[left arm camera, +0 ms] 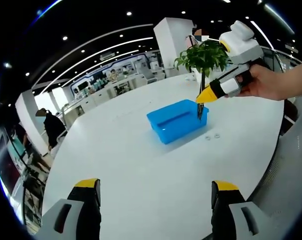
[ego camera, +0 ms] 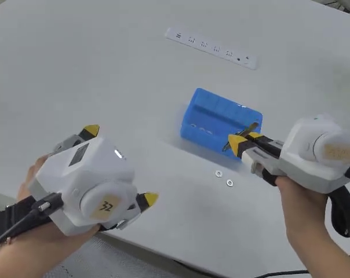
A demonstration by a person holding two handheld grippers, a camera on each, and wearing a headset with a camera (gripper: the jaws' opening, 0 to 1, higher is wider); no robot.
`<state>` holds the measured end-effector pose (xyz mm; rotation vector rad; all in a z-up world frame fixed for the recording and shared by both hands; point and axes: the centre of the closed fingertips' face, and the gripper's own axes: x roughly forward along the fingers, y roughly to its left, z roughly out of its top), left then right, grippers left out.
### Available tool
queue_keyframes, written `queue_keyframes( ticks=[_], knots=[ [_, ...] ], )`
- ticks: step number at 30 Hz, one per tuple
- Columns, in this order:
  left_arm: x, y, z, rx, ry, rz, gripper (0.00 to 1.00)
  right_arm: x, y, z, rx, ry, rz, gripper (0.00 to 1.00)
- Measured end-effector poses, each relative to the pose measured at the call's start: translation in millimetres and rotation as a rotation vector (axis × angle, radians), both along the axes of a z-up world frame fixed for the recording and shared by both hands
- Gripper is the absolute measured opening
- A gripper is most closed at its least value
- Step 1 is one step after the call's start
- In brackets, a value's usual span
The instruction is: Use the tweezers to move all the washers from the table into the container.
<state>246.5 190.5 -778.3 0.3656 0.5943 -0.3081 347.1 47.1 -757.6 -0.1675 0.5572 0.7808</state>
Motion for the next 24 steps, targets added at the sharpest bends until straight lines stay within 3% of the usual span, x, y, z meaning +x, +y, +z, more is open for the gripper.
queue_keyframes(
  ticks=[14, 24],
  knots=[
    [0.2, 2.1, -1.4, 0.002, 0.008, 0.009, 0.93, 0.4, -13.8, -43.0, -0.060, 0.073, -0.013, 0.05],
    [0.2, 3.0, -3.2, 0.006, 0.014, 0.012, 0.93, 5.6, -16.2, -49.6, -0.069, 0.081, -0.026, 0.05]
  ],
)
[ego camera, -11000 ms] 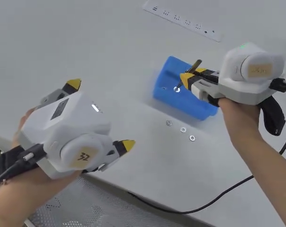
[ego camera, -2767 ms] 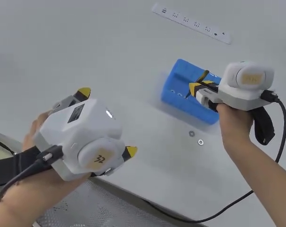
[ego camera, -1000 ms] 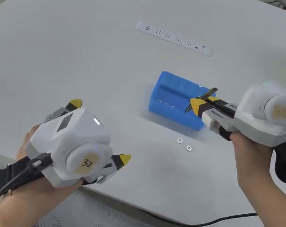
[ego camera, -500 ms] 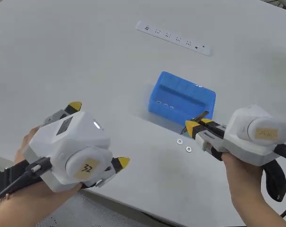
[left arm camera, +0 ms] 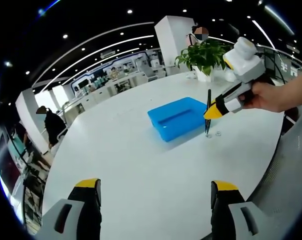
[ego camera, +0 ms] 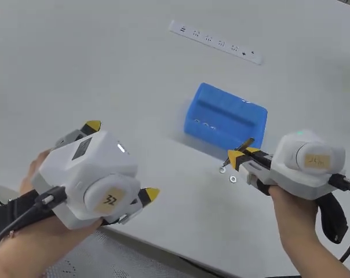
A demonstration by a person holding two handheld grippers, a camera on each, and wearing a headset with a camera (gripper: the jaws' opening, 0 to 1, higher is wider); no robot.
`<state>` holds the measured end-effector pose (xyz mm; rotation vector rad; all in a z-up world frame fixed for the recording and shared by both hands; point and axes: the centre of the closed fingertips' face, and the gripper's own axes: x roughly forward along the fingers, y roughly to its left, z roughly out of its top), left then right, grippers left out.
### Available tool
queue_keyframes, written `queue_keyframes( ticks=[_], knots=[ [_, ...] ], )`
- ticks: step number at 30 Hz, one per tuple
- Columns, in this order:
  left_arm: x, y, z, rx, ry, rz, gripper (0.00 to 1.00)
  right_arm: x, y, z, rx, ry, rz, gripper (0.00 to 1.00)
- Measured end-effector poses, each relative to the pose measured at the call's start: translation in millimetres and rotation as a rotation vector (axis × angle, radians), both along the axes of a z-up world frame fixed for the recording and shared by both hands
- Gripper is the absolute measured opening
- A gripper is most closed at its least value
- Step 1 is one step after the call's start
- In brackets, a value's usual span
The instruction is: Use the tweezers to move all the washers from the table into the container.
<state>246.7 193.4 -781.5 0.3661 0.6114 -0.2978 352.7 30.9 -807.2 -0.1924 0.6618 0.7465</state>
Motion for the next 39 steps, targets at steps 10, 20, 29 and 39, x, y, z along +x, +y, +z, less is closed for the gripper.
queue_keyframes(
  ticks=[10, 20, 29, 39],
  knots=[
    [-0.8, 1.2, -0.5, 0.004, 0.002, 0.003, 0.93, -3.3, -0.8, -2.2, 0.002, 0.015, -0.011, 0.05],
    [-0.4, 1.8, -1.1, 0.007, 0.002, 0.003, 0.93, -5.9, -0.4, -0.6, 0.013, 0.005, -0.023, 0.05],
    [0.0, 2.1, -1.7, 0.010, 0.002, 0.002, 0.92, -6.9, -1.0, -0.5, 0.016, 0.011, -0.031, 0.05],
    [-0.6, 2.3, -1.2, 0.009, 0.004, 0.002, 0.92, -9.2, -2.7, -1.3, 0.017, 0.022, -0.031, 0.05]
  ],
)
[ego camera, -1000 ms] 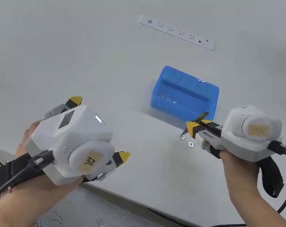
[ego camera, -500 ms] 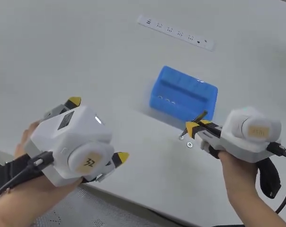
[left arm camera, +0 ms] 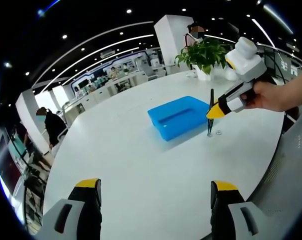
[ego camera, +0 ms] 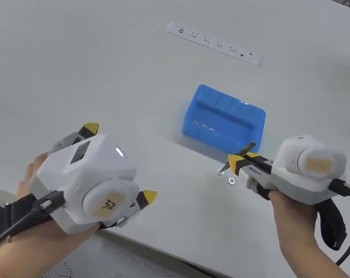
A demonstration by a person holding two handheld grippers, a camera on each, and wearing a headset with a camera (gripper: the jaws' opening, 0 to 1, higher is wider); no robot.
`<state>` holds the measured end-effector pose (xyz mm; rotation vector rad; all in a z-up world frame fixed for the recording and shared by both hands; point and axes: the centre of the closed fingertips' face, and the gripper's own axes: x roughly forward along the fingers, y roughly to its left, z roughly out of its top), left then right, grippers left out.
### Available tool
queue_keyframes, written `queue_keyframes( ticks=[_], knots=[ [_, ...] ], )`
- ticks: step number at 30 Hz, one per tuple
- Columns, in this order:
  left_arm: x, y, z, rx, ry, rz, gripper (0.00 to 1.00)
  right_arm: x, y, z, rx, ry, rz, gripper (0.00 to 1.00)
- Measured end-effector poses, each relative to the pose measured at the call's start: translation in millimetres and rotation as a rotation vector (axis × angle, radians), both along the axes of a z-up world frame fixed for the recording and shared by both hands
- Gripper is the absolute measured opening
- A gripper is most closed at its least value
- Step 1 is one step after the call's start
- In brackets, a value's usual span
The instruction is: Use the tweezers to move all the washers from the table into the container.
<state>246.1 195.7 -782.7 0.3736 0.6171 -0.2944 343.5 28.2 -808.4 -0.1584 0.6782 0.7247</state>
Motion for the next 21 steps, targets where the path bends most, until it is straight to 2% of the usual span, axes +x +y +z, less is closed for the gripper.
queue_keyframes(
  ticks=[21],
  knots=[
    [0.5, 1.4, -0.5, 0.011, 0.002, 0.005, 0.92, 2.8, 2.8, 0.1, 0.002, -0.003, -0.004, 0.05]
  ],
)
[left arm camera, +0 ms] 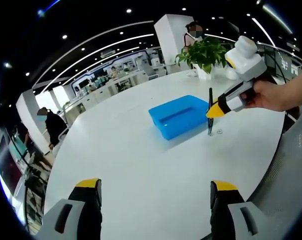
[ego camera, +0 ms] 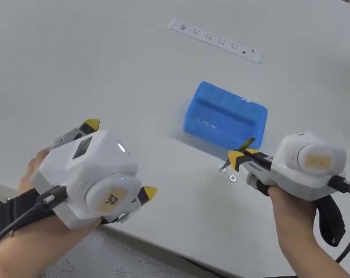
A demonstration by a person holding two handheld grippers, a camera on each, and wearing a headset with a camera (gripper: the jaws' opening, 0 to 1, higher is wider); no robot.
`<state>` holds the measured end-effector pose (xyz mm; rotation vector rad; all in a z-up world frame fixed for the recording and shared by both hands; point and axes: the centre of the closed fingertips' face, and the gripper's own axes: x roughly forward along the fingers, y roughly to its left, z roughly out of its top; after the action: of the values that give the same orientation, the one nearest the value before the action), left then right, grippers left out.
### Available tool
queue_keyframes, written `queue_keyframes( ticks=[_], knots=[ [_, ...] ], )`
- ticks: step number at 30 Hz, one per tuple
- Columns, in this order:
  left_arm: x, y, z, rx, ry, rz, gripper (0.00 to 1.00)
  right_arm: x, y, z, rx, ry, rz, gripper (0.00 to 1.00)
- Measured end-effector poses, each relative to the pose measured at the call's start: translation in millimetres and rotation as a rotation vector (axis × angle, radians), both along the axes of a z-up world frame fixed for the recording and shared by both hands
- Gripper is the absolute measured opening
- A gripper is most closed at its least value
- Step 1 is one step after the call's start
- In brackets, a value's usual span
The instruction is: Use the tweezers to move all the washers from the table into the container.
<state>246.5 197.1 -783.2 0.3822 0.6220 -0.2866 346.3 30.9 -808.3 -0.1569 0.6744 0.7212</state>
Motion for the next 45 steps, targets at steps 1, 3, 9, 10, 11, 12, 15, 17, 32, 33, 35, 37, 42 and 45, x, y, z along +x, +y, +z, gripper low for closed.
queue_keyframes(
  ticks=[1, 3, 9, 10, 11, 12, 15, 17, 32, 33, 35, 37, 42, 45],
  knots=[
    [0.0, -0.1, 0.0, 0.000, 0.000, 0.000, 0.92, 0.3, 0.6, 0.4, 0.004, 0.000, 0.000, 0.05],
    [0.2, -0.4, 0.1, 0.000, 0.000, -0.001, 0.92, 0.7, 1.2, 0.7, 0.004, -0.001, 0.001, 0.05],
    [0.5, -0.2, -0.4, 0.001, 0.000, 0.001, 0.92, 0.3, 1.7, -1.7, -0.002, -0.003, 0.005, 0.05],
    [0.4, -0.1, -0.8, 0.002, 0.002, 0.001, 0.92, 0.0, 1.7, -1.7, -0.004, -0.005, 0.007, 0.05],
    [0.3, -0.1, -0.9, 0.003, 0.002, 0.001, 0.92, -0.7, 1.6, -1.7, -0.010, -0.013, 0.012, 0.05],
    [0.3, -0.1, -0.7, 0.004, 0.001, 0.000, 0.92, -1.2, 1.5, -1.6, -0.013, -0.017, 0.016, 0.05],
    [-0.3, -0.5, -0.7, 0.005, 0.002, -0.002, 0.92, -2.4, 0.8, -1.8, -0.014, -0.019, 0.017, 0.04],
    [-0.6, -0.8, -0.9, 0.006, 0.002, -0.004, 0.92, -2.4, -0.3, -1.8, -0.015, -0.013, 0.010, 0.04],
    [-0.4, -0.5, -0.4, 0.007, 0.000, -0.003, 0.92, 1.4, 10.8, 33.2, 0.024, -0.046, 0.044, 0.04],
    [-0.3, -0.6, -0.2, 0.006, -0.001, -0.003, 0.92, 2.3, 12.2, 38.8, 0.025, -0.063, 0.049, 0.04],
    [-0.4, -0.6, -0.4, 0.006, 0.001, -0.005, 0.92, 5.3, 13.3, 48.1, 0.030, -0.084, 0.053, 0.04],
    [-0.3, -0.9, -0.2, 0.006, 0.000, -0.007, 0.91, 8.8, 14.0, 55.4, 0.037, -0.102, 0.052, 0.04],
    [-0.5, -0.5, 0.0, 0.005, -0.001, -0.006, 0.91, 16.4, 17.2, 71.5, 0.056, -0.130, 0.051, 0.04],
    [-0.7, 0.2, 0.2, 0.003, -0.001, -0.002, 0.91, 19.4, 19.9, 78.5, 0.062, -0.146, 0.052, 0.04]
  ],
)
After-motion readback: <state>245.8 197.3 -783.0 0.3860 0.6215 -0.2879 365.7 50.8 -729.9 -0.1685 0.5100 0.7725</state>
